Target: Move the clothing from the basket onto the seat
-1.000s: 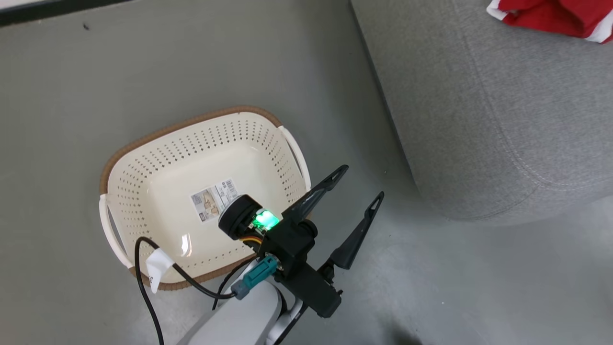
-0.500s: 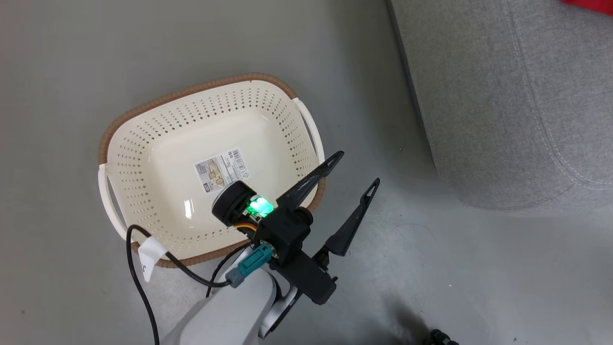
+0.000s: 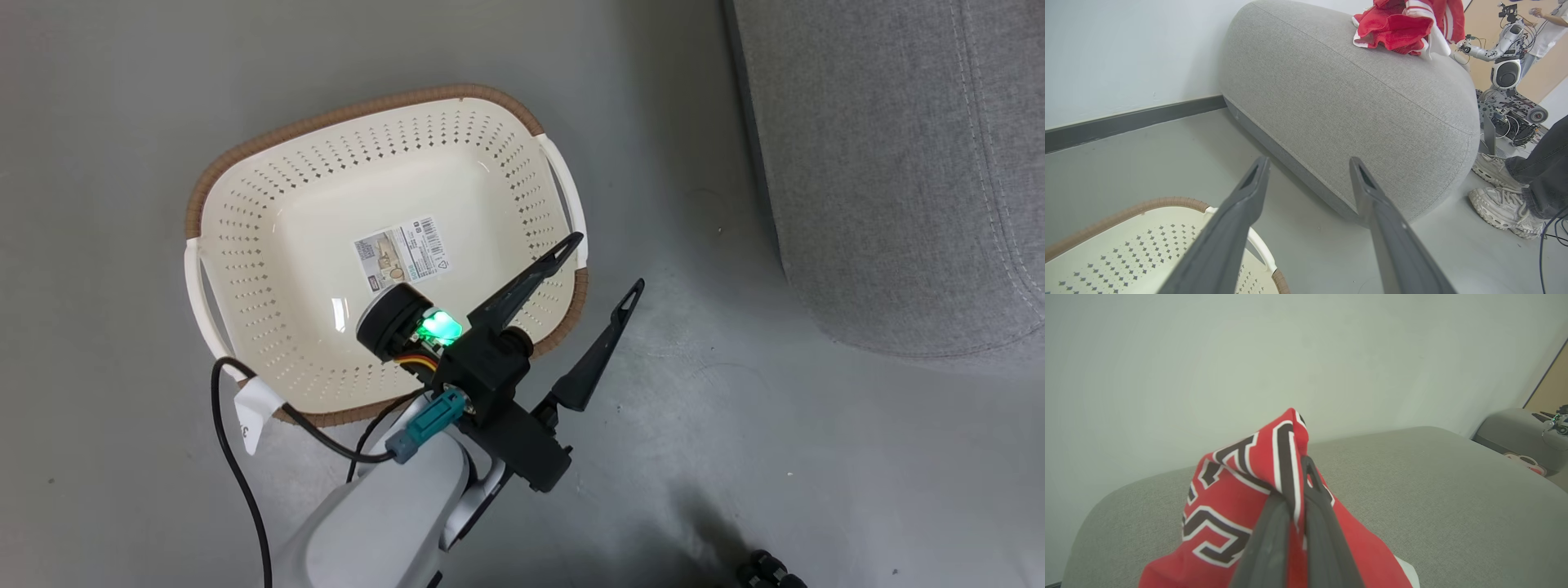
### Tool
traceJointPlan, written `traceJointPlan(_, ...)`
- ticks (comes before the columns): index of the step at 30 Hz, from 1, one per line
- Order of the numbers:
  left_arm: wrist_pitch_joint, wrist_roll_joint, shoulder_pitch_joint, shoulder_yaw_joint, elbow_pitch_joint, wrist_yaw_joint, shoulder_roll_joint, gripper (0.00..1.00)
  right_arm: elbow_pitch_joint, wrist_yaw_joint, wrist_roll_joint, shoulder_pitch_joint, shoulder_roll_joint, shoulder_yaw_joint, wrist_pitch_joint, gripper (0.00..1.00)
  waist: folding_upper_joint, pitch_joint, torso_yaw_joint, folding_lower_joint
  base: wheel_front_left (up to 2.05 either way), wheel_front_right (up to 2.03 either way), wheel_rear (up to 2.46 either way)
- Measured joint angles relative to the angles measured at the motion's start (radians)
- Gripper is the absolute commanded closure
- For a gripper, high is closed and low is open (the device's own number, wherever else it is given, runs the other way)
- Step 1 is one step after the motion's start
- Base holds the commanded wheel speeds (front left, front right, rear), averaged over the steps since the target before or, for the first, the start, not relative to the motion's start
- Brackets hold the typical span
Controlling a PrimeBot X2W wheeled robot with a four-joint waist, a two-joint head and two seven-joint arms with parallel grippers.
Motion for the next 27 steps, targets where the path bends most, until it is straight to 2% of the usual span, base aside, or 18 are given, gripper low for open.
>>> traceJointPlan(5, 0.000, -0.005, -0.002, 0.008, 0.006, -0.007, -0.007, 0.00, 0.038, 0.051, 0.004, -0.001, 0.028, 0.031, 0.013, 1.00, 0.0000, -0.008, 0.015, -0.0001, 0.00, 0.00, 0.00)
traceJointPlan(6, 0.000, -0.008, -0.002, 0.011, 0.006, -0.007, -0.008, 0.00, 0.043, 0.056, 0.004, -0.001, 0.035, 0.036, 0.012, 0.84, 0.0000, -0.011, 0.017, -0.0001, 0.00, 0.00, 0.00)
traceJointPlan(7, 0.000, -0.008, -0.002, 0.015, 0.007, -0.007, -0.008, 0.00, 0.046, 0.057, 0.003, -0.001, 0.042, 0.043, 0.008, 0.54, 0.0000, -0.014, 0.018, 0.0000, 0.00, 0.00, 0.00)
traceJointPlan(8, 0.000, -0.008, -0.002, 0.018, 0.008, -0.007, -0.008, 0.00, 0.049, 0.061, 0.002, -0.001, 0.048, 0.049, 0.007, 0.01, 0.0000, -0.018, 0.019, 0.0000, 0.00, 0.00, 0.00)
traceJointPlan(12, 0.000, -0.008, -0.002, 0.023, 0.012, -0.007, -0.011, 0.00, 0.065, 0.079, -0.006, 0.010, 0.054, 0.058, -0.011, 0.00, -0.0001, -0.037, 0.024, -0.0001, 0.00, 0.00, 0.00)
traceJointPlan(21, 0.000, -0.018, -0.002, 0.044, 0.037, -0.008, -0.023, 0.00, 0.060, 0.089, -0.033, 0.091, 0.090, 0.082, -0.054, 0.00, -0.0001, -0.092, 0.030, -0.0001, 0.00, 0.00, 0.00)
traceJointPlan(27, 0.000, -0.034, 0.004, 0.067, 0.058, -0.008, -0.028, 0.00, -0.006, 0.091, -0.054, 0.171, 0.124, 0.100, -0.065, 0.00, -0.0001, -0.151, 0.034, -0.0002, 0.00, 0.00, 0.00)
